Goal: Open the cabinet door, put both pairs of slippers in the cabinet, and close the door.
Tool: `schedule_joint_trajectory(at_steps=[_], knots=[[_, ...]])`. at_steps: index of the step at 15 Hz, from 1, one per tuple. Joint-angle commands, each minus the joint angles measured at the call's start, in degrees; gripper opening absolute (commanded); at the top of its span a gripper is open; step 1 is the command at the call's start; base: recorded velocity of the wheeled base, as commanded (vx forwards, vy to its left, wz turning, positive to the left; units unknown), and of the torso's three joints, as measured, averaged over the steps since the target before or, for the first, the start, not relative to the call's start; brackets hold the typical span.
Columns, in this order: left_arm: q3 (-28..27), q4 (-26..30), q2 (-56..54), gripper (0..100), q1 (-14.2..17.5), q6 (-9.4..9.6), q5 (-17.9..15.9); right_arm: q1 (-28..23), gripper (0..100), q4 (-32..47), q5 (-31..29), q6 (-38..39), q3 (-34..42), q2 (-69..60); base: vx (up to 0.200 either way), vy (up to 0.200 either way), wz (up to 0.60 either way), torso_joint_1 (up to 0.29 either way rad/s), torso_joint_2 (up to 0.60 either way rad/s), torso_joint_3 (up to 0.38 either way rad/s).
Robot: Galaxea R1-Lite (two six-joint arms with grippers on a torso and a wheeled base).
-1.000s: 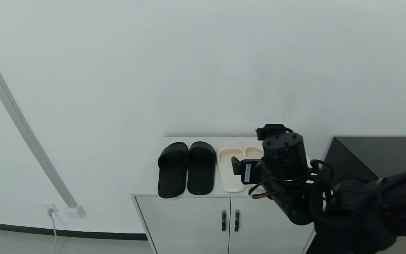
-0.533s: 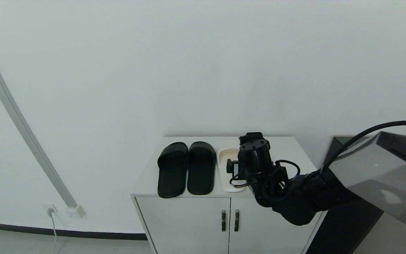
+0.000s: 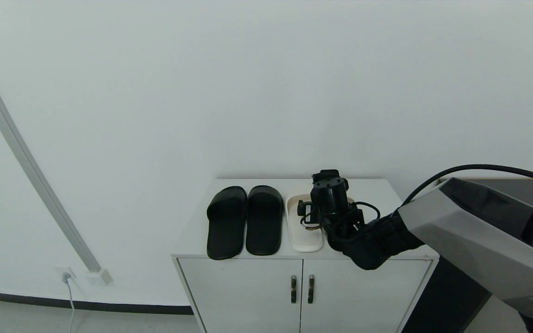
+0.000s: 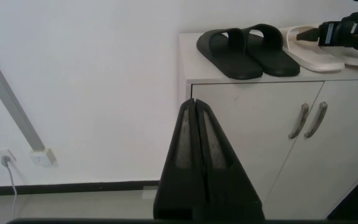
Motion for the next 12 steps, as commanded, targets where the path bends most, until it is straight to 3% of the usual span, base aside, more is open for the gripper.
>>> schedule_joint_trajectory(at_steps=[1,5,6,12], knots=[[0.01,0.02,0.0,0,0.01,0.01,-0.01,-0.91,100,0.06,0.12,-0.01,-2.34,1.72,0.0,0.0,0.0,0.0,0.0,0.0],[0.01,0.02,0.0,0,0.01,0.01,-0.01,-1.08,100,1.81,0.12,-0.45,-6.74,3.56,0.0,0.0,0.0,0.0,0.0,0.0],[0.01,0.02,0.0,0,0.01,0.01,-0.01,-1.08,0,1.81,0.12,-1.24,-7.35,4.0,0.0,0.0,0.0,0.0,0.0,0.0],[0.01,0.02,0.0,0,0.01,0.01,-0.01,-0.82,0,1.73,-0.49,-2.83,-7.44,3.56,0.0,0.0,0.0,0.0,0.0,0.0]])
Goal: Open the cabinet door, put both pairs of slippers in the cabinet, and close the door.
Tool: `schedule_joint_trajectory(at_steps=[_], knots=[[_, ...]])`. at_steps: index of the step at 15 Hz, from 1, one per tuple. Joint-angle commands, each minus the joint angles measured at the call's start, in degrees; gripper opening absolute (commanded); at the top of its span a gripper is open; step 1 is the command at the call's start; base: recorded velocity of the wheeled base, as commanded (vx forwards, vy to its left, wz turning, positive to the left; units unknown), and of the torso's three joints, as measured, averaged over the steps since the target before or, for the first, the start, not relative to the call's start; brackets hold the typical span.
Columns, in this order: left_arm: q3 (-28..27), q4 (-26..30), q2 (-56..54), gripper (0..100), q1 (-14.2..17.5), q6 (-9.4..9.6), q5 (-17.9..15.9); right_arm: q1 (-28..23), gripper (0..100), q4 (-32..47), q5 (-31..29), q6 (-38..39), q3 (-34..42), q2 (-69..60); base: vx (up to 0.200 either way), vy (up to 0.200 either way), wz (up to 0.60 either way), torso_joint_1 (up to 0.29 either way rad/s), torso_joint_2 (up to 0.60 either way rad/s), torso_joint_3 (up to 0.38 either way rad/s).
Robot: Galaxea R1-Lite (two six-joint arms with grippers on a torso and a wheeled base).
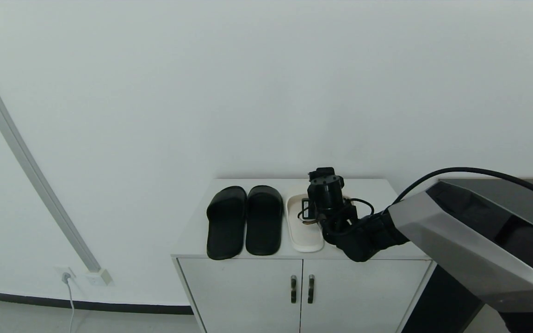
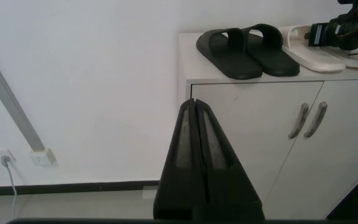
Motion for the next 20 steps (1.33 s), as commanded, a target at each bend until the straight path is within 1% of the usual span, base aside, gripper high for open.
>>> schedule_joint_trajectory(at_steps=[1,3,5,8,9,10,11,14,15,16,17,18,20], knots=[[0.01,-0.01,0.0,0,0.04,0.0,-0.01,0.01,0,-0.14,-0.27,-0.03,0.55,-1.42,0.0,0.0,0.0,0.0,0.0,0.0],[0.01,-0.01,0.0,0,0.04,0.0,-0.01,0.1,0,-0.23,-2.46,-1.44,4.5,-5.64,0.0,0.0,0.0,0.0,0.0,0.0],[0.01,-0.01,0.0,0,0.04,0.0,-0.01,1.33,0,-0.4,-4.31,-1.44,9.77,-11.61,0.0,0.0,0.0,0.0,0.0,0.0],[0.01,-0.01,0.0,0,0.04,0.0,-0.01,5.02,0,-0.4,-3.61,-1.53,22.43,-24.8,0.0,0.0,0.0,0.0,0.0,0.0],[0.01,-0.01,0.0,0,0.04,0.0,-0.01,5.98,0,-0.4,-2.99,-1.53,25.42,-27.78,0.0,0.0,0.0,0.0,0.0,0.0],[0.01,-0.01,0.0,0,0.04,0.0,0.08,8.09,0,-0.4,1.32,-1.44,31.4,-33.41,0.0,0.0,0.0,0.0,0.0,0.0],[0.01,-0.01,0.0,0,0.04,0.0,-0.01,9.06,0,-0.4,6.41,-1.53,36.76,-37.98,0.0,0.0,0.0,0.0,0.0,0.0],[0.01,-0.01,0.0,0,0.04,0.0,0.08,9.15,0,-1.02,19.07,-1.44,50.29,-49.32,0.0,0.0,0.0,0.0,0.0,0.0],[0.01,-0.01,0.0,0,0.04,0.0,0.08,8.97,0,-1.11,23.11,-1.62,53.72,-53.01,0.0,0.0,0.0,0.0,0.0,0.0],[0.01,-0.01,0.0,0,0.04,0.0,0.08,8.88,0,-1.11,25.13,-1.62,55.21,-54.86,0.0,0.0,0.0,0.0,0.0,0.0],[0.01,-0.01,0.0,0,0.04,0.0,0.08,7.57,0,-1.02,29.44,-1.62,57.85,-57.32,0.0,0.0,0.0,0.0,0.0,0.0],[0.01,-0.01,0.0,0,0.04,-0.09,0.08,6.6,0,-0.93,30.41,-1.7,58.64,-57.05,0.0,0.0,0.0,0.0,0.0,0.0],[0.01,-0.01,0.0,0,0.04,-0.09,0.08,6.42,0,-1.11,30.5,-2.41,59.17,-55.91,0.0,0.0,0.0,0.0,0.0,0.0]])
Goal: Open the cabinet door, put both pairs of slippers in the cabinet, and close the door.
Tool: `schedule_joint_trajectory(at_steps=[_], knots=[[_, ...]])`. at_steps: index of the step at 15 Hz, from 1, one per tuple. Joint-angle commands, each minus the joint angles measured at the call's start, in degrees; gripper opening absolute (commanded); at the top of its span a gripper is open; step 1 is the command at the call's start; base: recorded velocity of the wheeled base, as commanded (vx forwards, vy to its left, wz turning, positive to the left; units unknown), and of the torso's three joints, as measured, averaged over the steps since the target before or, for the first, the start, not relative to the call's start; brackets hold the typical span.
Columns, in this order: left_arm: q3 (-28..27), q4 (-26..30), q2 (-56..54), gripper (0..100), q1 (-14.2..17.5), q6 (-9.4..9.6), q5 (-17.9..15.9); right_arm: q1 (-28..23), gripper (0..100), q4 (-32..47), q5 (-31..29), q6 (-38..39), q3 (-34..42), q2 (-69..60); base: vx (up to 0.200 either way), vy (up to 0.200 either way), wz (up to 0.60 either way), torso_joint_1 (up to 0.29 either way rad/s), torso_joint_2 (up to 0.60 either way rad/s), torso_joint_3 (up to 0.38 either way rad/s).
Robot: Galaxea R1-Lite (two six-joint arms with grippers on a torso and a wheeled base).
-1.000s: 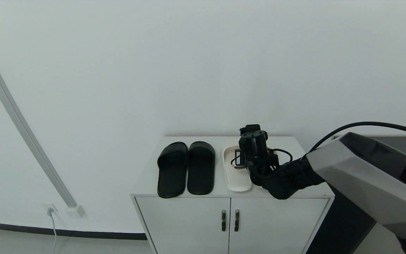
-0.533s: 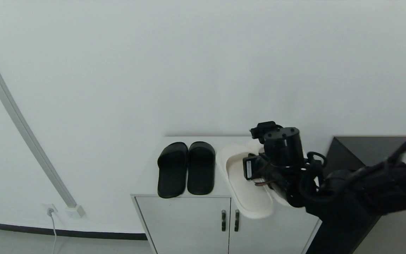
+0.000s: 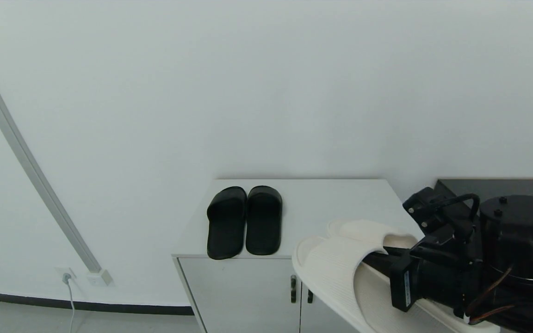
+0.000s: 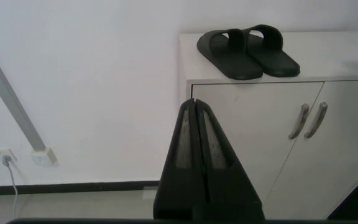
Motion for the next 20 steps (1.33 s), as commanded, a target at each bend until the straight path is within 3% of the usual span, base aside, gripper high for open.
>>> schedule_joint_trajectory(at_steps=[1,11,14,16,20], knots=[[0.01,-0.01,0.0,0,0.01,0.0,-0.02,-0.34,0,-0.18,-0.13,-0.14,0.96,-1.52,0.0,0.0,0.0,0.0,0.0,0.0],[0.01,-0.01,0.0,0,0.01,0.0,-0.02,-0.43,0,-0.45,-0.04,-5.85,3.51,-0.56,-0.2,0.0,0.0,0.004,0.0,0.003],[0.01,-0.01,0.0,0,0.01,0.0,-0.02,-1.13,0,-10.47,-0.48,-12.44,7.99,1.64,-0.133,0.0,0.0,0.003,0.0,0.0],[0.01,-0.01,0.0,0,0.01,0.0,-0.02,-1.31,0,-18.38,-0.74,-12.8,10.28,4.01,0.0,0.0,0.0,0.0,0.0,0.0],[0.01,-0.01,0.0,0,0.01,0.0,-0.02,-3.33,0,-19.25,-1.36,-12.88,10.45,6.65,0.0,0.0,0.0,0.0,0.0,0.0]])
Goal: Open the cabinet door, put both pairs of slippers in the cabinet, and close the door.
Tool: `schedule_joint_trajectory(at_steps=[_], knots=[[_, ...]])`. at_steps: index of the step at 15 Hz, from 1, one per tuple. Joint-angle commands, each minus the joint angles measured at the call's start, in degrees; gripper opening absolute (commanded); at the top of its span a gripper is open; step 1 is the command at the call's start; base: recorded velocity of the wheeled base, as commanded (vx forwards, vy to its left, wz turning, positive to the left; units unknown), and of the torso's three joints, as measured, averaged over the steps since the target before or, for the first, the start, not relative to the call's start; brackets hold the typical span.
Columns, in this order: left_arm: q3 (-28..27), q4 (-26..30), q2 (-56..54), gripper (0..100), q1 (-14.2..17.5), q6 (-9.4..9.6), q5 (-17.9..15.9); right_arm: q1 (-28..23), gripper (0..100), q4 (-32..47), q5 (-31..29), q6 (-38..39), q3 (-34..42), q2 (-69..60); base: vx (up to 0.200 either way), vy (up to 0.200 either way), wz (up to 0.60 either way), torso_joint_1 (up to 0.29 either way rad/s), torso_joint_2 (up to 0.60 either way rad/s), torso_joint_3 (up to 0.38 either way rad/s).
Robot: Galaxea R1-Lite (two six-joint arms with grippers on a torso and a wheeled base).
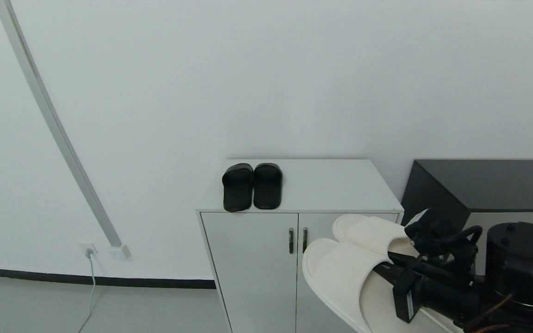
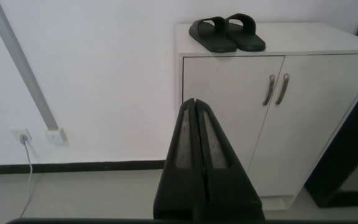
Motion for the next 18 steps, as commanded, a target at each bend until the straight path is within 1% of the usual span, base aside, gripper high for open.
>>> schedule_joint_trajectory(at_steps=[1,3,16,18], knots=[[0.01,0.02,0.0,0,0.01,0.02,0.0,-1.46,0,-0.13,-1.15,-0.94,0.07,2.67,0.0,0.0,0.0,0.0,0.0,0.0],[0.01,0.02,0.0,0,0.01,0.02,0.0,-2.17,0,-0.13,-1.95,-3.4,0.33,3.2,0.0,0.0,0.0,0.0,0.0,0.0],[0.01,0.02,0.0,0,0.01,-0.07,0.0,-2.17,0,-0.39,-2.47,-3.4,0.42,4.26,0.0,0.0,0.0,0.0,0.0,0.0],[0.01,0.02,0.0,0,0.01,0.02,0.0,-2.43,0,-0.39,-2.38,-3.14,0.33,4.26,0.0,0.0,0.0,-0.102,0.22,0.119]])
